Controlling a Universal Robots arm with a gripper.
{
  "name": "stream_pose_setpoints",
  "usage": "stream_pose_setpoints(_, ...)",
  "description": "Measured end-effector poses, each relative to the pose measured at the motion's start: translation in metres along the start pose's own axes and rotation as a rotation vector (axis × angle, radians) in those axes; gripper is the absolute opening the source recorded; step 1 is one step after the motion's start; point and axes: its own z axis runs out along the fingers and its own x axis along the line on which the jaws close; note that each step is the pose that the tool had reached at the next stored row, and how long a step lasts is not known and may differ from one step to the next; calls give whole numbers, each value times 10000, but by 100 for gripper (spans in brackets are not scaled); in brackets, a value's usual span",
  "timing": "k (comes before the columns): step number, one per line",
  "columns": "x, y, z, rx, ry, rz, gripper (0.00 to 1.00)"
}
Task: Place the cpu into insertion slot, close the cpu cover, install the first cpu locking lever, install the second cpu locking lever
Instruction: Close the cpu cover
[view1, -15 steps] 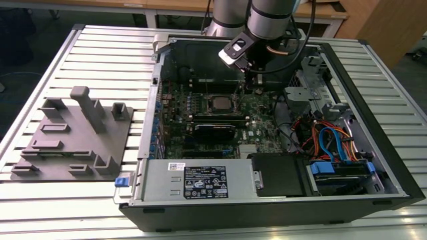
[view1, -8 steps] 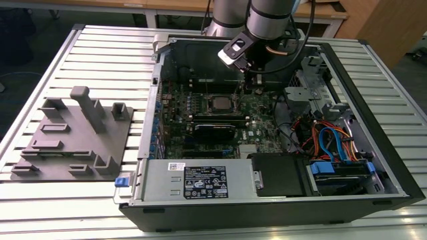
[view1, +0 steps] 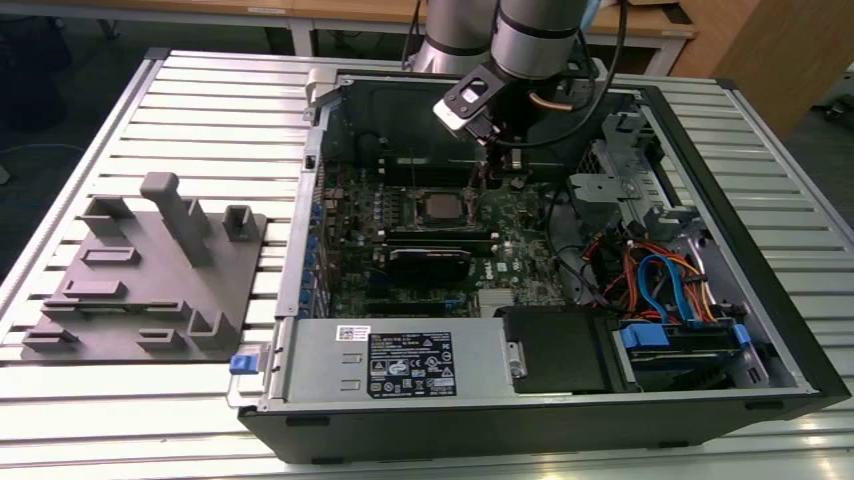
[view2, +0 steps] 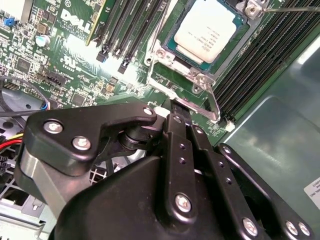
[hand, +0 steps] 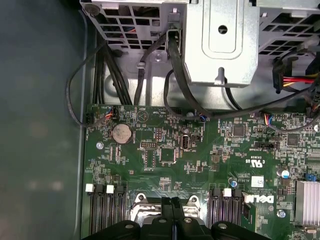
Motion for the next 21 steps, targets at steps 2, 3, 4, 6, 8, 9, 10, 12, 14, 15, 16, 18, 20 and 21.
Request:
stream_pose_setpoints(2, 0, -10, 2, 1, 1, 1, 10)
stream_pose_setpoints(3, 0, -13, 3, 2, 1, 1, 10)
stream_pose_setpoints(4, 0, -18, 4, 2, 0, 0, 10)
stream_pose_setpoints(6, 0, -30, 6, 2, 1, 0, 10)
stream_pose_setpoints(8, 1, -43, 7, 3, 0, 0, 10)
stream_pose_setpoints(9, 1, -49, 8, 3, 0, 1, 10)
stream_pose_setpoints(10, 1, -54, 8, 2, 0, 0, 10)
stream_pose_setpoints(12, 1, -60, 9, 2, 0, 0, 10)
stream_pose_setpoints(14, 1, -62, 9, 2, 0, -1, 10)
stream_pose_setpoints(15, 1, -63, 9, 3, 0, -1, 10)
stream_pose_setpoints(16, 1, -65, 9, 2, 0, 0, 10)
stream_pose_setpoints(18, 1, -71, 10, 2, 1, 2, 10)
stream_pose_setpoints(20, 1, -75, 10, 2, 1, 0, 10)
stream_pose_setpoints(21, 1, -77, 10, 2, 1, 0, 10)
